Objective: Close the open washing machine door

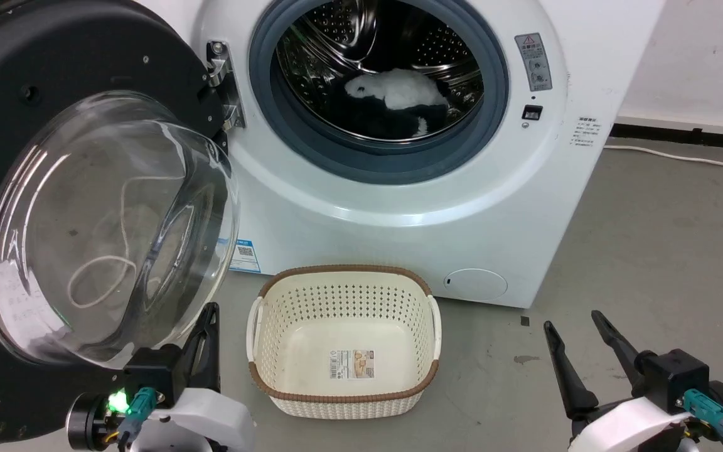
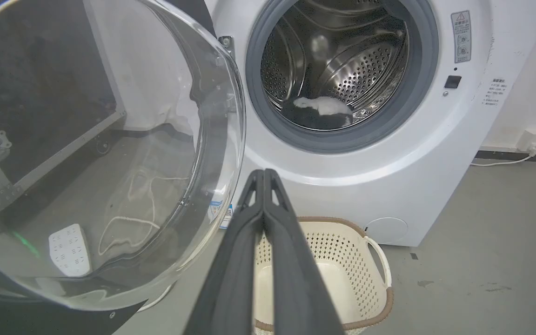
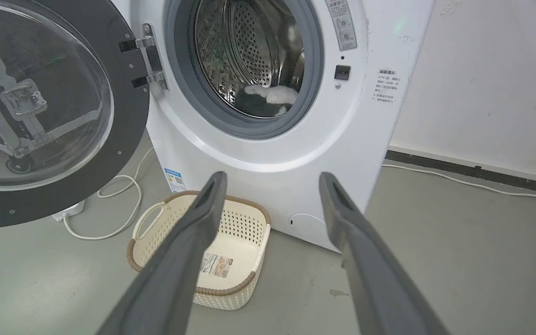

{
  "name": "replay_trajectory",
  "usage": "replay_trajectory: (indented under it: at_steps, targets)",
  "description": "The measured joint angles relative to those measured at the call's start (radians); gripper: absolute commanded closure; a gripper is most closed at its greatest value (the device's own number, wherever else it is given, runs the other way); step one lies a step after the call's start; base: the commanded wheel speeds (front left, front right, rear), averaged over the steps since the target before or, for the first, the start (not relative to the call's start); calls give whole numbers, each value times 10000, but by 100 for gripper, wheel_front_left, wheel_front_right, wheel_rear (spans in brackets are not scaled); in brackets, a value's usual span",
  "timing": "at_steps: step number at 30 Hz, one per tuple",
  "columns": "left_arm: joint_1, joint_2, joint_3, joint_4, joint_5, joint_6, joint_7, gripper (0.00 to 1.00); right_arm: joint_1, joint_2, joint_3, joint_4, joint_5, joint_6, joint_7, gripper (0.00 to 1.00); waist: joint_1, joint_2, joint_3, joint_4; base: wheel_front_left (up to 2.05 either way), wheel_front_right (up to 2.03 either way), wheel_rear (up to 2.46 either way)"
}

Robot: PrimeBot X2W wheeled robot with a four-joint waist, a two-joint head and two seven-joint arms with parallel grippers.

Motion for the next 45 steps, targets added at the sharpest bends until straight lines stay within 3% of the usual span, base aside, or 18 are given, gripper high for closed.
replay_trajectory:
  at_steps: [15, 26, 34, 45]
  targets:
    - [-208, -8, 744, -1678, -966, 117, -439, 100, 158, 0, 27, 134, 502, 0, -267, 0, 0, 0, -60, 385, 0, 0, 0]
    - [-777, -6, 2619, -2834, -1333, 324, -662, 100, 214, 0, 35, 341, 892, 0, -408, 0, 0, 0, -98, 1061, 0, 0, 0]
    - [-1055, 59, 4305, -2449, -1519, 167, -830, 100, 263, 0, -4, 477, 1175, 0, -581, 0, 0, 0, -100, 1708, 0, 0, 0]
    - [-1612, 1866, 4932, 276, -1605, -263, -742, 100, 198, 0, -96, 428, 1246, 0, -548, 0, 2, 0, 475, 2235, 0, 0, 0]
